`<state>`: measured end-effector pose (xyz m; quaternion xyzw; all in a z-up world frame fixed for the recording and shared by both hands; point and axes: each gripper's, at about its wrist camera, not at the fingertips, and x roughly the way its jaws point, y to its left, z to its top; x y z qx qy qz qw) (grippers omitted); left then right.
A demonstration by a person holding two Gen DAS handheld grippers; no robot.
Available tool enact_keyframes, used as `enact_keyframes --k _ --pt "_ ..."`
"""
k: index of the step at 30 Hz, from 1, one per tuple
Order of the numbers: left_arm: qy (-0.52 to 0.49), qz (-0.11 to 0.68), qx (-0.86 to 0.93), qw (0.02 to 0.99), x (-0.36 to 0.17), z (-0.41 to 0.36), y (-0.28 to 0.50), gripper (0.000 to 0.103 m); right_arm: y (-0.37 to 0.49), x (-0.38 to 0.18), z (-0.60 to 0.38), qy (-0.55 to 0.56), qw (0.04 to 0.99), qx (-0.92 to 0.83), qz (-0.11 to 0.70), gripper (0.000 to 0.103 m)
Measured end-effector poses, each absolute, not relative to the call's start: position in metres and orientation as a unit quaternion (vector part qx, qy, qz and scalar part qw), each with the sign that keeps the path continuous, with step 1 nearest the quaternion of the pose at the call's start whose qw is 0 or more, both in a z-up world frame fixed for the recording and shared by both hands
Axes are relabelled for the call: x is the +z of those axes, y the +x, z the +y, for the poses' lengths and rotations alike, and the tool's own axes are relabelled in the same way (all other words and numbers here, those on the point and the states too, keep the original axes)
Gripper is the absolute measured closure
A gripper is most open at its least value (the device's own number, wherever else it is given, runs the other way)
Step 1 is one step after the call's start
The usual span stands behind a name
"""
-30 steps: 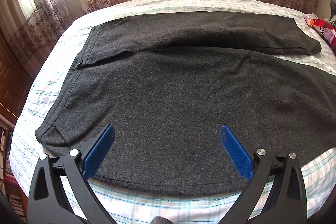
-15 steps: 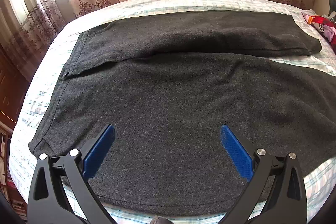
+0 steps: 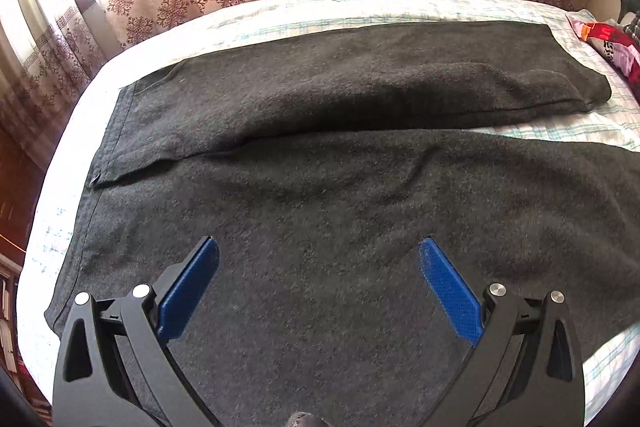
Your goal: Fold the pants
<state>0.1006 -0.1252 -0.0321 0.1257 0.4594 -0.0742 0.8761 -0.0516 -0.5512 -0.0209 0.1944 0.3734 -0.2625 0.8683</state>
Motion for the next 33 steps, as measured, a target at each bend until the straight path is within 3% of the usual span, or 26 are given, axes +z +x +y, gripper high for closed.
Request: enact_keyframes --k 7,9,11,13,14,16,17,20,22,27,28,29,30,31,33 --pt "0.141 0.461 -0.081 0.873 -0.037 -0.145 0.118 0.002 -0.025 -0.040 -0.579 0.257 0.860 -0.205 0.392 0.006" --pt "0.144 0.462 -0.081 0.872 -0.038 -0.149 0.121 0.002 -0.017 -0.049 -0.586 0.280 0.853 -0.183 0.401 0.019" --pt "0.146 0.463 -0.083 0.871 -0.041 -0.153 0.125 0.002 -0.008 -0.059 -0.587 0.287 0.847 -0.168 0.415 0.045" --pt "0.147 0.466 -0.082 0.869 -0.044 -0.154 0.129 0.002 -0.001 -0.064 -0.586 0.270 0.846 -0.175 0.425 0.057" --pt "0.148 0.469 -0.081 0.867 -0.047 -0.155 0.132 0.002 0.000 -0.063 -0.585 0.258 0.848 -0.188 0.424 0.071" --pt "0.145 0.475 -0.079 0.864 -0.050 -0.155 0.138 0.002 -0.003 -0.055 -0.586 0.259 0.857 -0.189 0.403 0.078" --pt "0.143 0.478 -0.078 0.863 -0.052 -0.155 0.141 0.002 -0.006 -0.047 -0.585 0.243 0.865 -0.203 0.388 0.094" --pt "0.145 0.476 -0.069 0.864 -0.057 -0.155 0.149 0.002 -0.009 -0.023 -0.586 0.177 0.881 -0.261 0.354 0.103" --pt "0.145 0.477 -0.062 0.864 -0.063 -0.155 0.156 0.002 -0.009 -0.013 -0.594 0.147 0.884 -0.285 0.340 0.103" --pt "0.135 0.492 -0.054 0.858 -0.074 -0.151 0.161 0.002 -0.011 -0.021 -0.614 0.218 0.874 -0.232 0.368 0.097" --pt "0.135 0.492 -0.055 0.858 -0.075 -0.151 0.161 0.002 -0.012 -0.026 -0.615 0.228 0.870 -0.223 0.377 0.078" --pt "0.135 0.493 -0.055 0.858 -0.076 -0.151 0.161 0.002 -0.013 -0.031 -0.613 0.238 0.868 -0.212 0.381 0.038" --pt "0.136 0.493 -0.055 0.857 -0.078 -0.151 0.162 0.002 -0.014 -0.036 -0.608 0.238 0.870 -0.201 0.382 0.025" --pt "0.137 0.493 -0.056 0.857 -0.078 -0.150 0.163 0.002 -0.011 -0.039 -0.603 0.232 0.872 -0.186 0.390 0.025" --pt "0.142 0.490 -0.058 0.858 -0.079 -0.152 0.162 0.002 -0.003 -0.047 -0.591 0.227 0.872 -0.155 0.406 0.039"
